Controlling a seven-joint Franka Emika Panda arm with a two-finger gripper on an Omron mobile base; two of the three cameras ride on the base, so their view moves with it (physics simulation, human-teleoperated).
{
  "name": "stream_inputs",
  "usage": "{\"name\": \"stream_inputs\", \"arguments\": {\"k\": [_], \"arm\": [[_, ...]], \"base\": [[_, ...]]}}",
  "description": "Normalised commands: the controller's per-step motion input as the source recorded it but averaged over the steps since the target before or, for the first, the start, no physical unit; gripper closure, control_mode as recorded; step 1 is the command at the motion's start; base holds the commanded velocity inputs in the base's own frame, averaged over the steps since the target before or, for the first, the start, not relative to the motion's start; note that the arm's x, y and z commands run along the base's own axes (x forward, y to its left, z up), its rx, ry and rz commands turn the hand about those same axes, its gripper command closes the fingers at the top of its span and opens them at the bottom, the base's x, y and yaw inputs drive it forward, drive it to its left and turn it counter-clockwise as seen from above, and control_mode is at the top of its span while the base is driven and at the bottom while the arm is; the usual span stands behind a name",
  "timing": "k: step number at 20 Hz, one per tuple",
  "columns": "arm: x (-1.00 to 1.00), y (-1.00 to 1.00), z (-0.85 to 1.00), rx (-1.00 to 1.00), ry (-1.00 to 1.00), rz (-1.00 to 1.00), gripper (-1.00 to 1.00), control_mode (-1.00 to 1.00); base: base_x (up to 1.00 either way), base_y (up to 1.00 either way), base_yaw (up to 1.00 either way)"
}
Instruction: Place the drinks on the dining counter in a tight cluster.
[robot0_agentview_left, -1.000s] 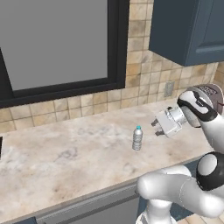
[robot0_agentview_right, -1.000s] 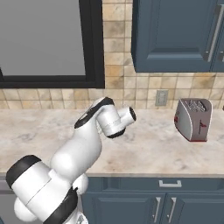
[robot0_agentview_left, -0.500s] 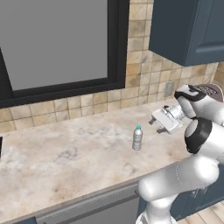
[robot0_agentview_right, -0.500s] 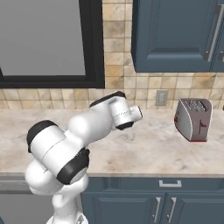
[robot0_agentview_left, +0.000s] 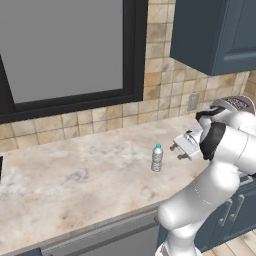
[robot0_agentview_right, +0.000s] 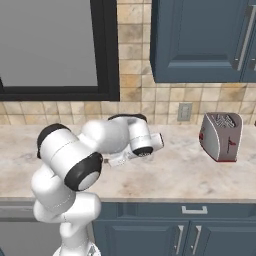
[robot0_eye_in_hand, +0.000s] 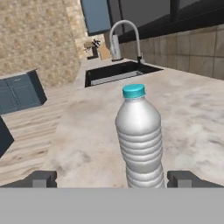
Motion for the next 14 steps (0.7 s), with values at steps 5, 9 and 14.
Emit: {"name": "stream_inputs", "arguments": {"k": [5,9,14], "arm": [[0.0,0.14,-0.06,0.0,0.0,-0.01,-1.0,-1.0],[0.13,0.28,0.0,0.0,0.0,0.0,-1.0,-1.0],[0.21,0.05,-0.01,0.0,0.0,-0.03,-1.0,-1.0]], "base": [[0.0,0.0,0.0],[0.0,0.0,0.0],[0.0,0.0,0.0]]}}
